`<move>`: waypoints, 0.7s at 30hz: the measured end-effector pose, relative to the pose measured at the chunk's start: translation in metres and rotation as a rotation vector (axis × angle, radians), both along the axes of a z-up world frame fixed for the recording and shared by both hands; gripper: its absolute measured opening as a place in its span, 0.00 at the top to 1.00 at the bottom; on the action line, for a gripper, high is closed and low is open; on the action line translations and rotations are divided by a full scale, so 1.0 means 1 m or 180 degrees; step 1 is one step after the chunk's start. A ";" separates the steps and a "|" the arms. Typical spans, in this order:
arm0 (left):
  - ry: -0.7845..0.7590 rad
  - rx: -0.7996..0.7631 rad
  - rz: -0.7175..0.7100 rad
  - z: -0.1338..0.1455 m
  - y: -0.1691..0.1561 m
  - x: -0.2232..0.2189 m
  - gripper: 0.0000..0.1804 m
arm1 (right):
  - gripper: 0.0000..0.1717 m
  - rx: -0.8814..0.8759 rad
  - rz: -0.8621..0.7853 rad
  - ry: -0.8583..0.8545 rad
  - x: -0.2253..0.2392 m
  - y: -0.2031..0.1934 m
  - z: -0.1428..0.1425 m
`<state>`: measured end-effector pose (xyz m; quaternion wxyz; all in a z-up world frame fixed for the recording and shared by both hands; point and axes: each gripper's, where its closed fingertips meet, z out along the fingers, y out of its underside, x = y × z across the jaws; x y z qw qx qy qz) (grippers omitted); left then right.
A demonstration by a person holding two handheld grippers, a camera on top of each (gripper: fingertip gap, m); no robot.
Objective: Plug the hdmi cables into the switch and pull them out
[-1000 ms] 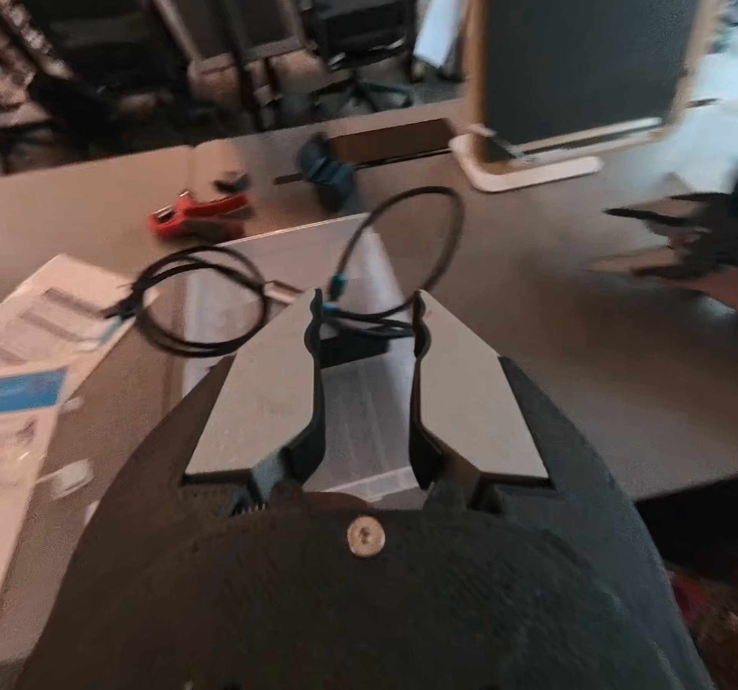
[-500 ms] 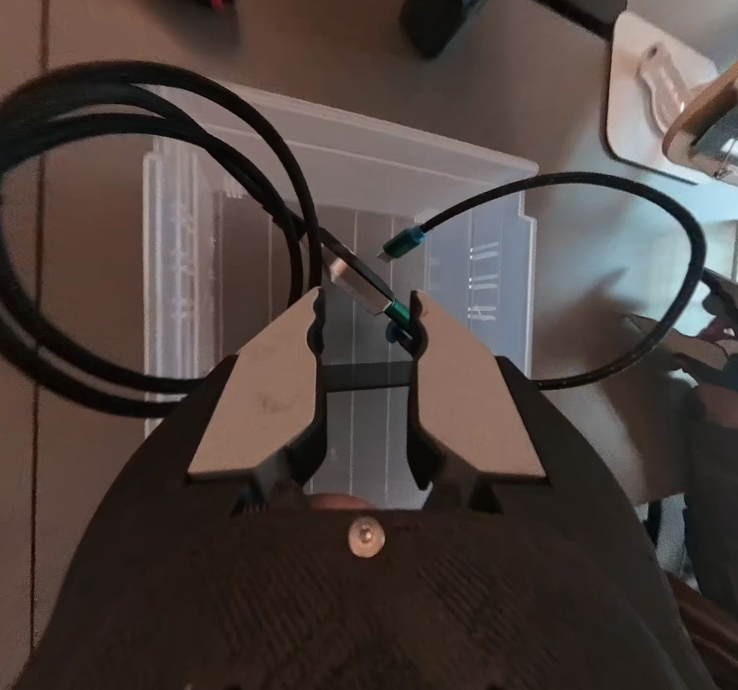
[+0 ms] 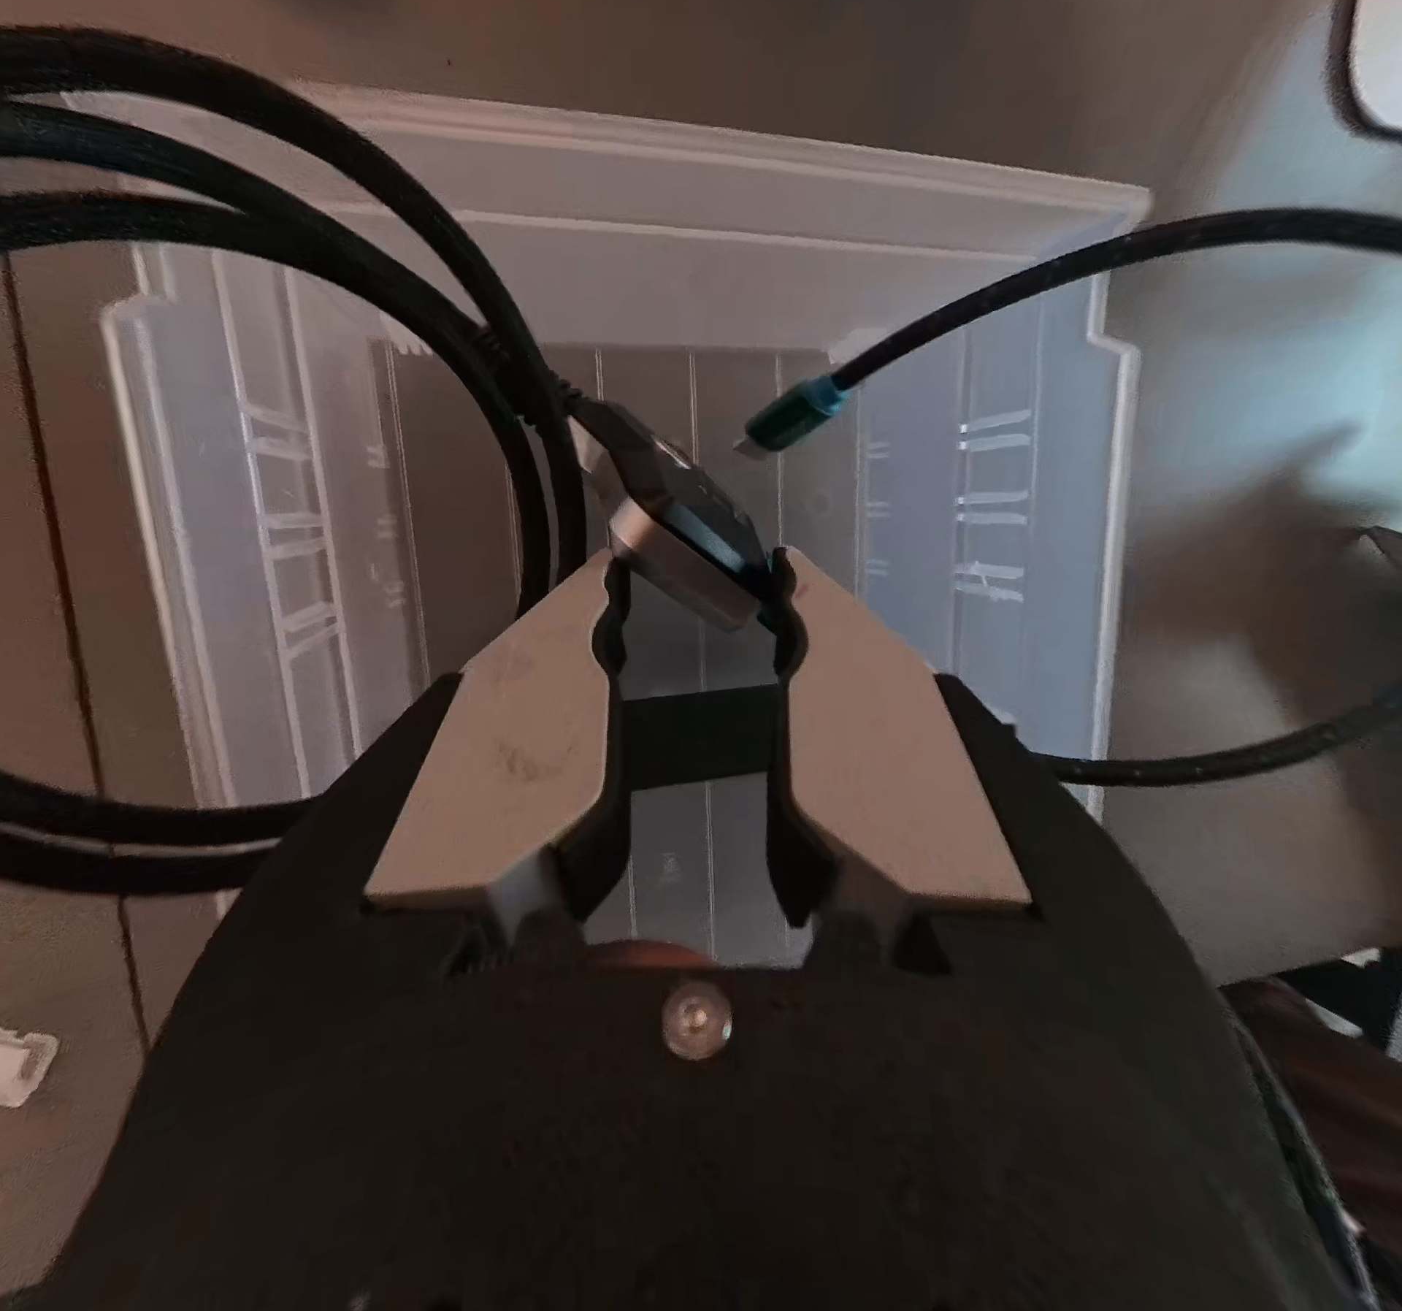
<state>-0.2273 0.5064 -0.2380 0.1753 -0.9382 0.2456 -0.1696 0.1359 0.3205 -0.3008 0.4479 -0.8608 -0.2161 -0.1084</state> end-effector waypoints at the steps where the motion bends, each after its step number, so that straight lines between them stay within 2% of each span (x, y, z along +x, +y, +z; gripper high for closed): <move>1: -0.0027 0.0094 -0.0021 0.009 0.000 -0.001 0.82 | 0.54 -0.0002 -0.0001 0.0000 0.000 0.000 0.000; 4: -0.0152 0.0404 -0.0087 0.043 -0.001 -0.007 0.85 | 0.55 0.0002 0.0000 -0.0014 0.000 -0.001 0.000; 12: -0.1097 0.1276 -0.0346 0.159 -0.027 0.004 0.89 | 0.60 0.0032 -0.0009 -0.0107 0.001 -0.002 0.000; 18: -0.1748 0.1781 -0.0939 0.233 -0.086 0.054 0.89 | 0.63 0.0165 0.0048 -0.0127 -0.002 -0.002 0.007; 21: -0.1983 0.2013 -0.1323 0.253 -0.128 0.089 0.88 | 0.64 0.0349 0.0147 -0.0021 -0.009 -0.002 0.018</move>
